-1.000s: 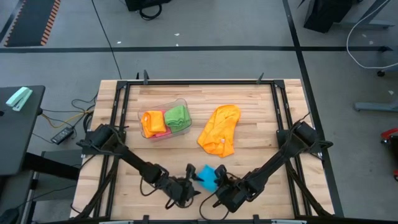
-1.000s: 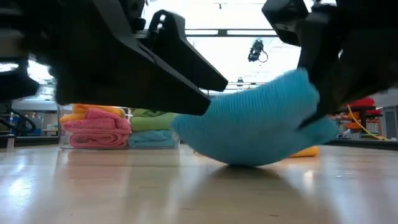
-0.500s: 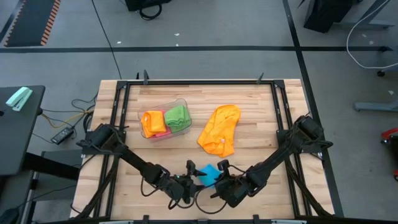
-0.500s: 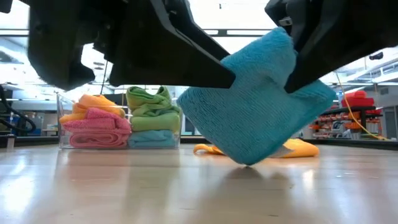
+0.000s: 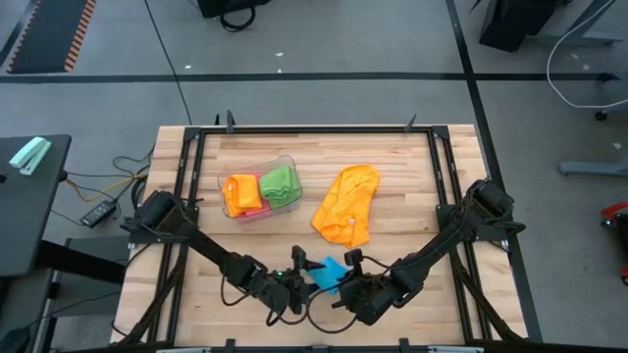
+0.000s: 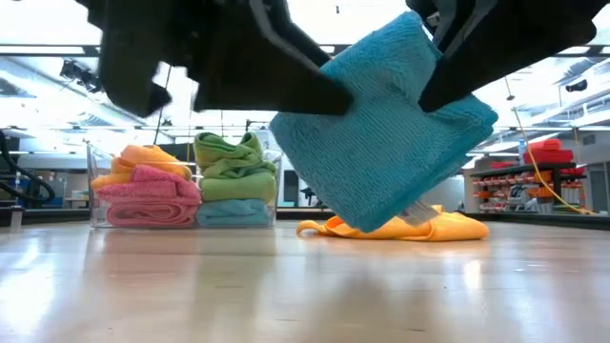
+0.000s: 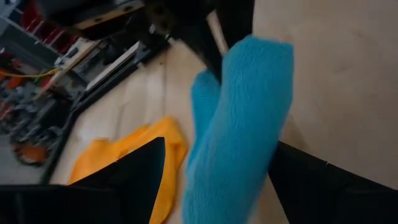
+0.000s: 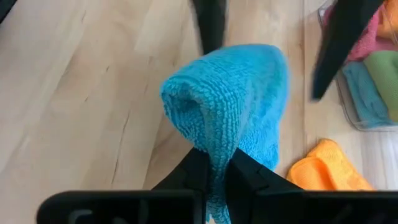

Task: Fold microfiber towels
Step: Put the blue microfiber towel into the transparent bin

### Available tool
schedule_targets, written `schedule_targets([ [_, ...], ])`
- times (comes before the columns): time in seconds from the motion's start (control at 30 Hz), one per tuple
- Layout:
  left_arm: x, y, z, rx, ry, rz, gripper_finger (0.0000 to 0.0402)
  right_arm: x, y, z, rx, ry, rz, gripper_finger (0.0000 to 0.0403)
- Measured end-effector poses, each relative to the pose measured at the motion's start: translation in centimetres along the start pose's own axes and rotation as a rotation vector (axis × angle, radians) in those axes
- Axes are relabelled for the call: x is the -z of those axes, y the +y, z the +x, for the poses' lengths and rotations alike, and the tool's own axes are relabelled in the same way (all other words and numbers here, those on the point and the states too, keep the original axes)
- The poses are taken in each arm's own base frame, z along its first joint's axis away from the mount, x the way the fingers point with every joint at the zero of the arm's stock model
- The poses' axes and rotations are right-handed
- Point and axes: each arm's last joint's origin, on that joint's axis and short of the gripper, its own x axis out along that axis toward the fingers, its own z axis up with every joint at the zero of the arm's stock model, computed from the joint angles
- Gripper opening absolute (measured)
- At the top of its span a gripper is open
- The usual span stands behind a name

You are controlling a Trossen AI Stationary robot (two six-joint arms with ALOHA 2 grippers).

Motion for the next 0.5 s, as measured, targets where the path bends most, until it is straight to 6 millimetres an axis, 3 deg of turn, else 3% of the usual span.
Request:
schedule_targets([
  [0.3, -0.5, 3.3, -3.8, 0.027, 0.119, -0.085, 0.0272, 0.0, -0.8, 0.4, 0.047, 0.015, -0.03, 0.0039],
  [0.5, -0.1, 5.1, -6.1, 0.044, 0.105, -0.118, 0.0251, -0.2, -2.1, 1.0, 0.146, 0.017, -0.062, 0.0039],
])
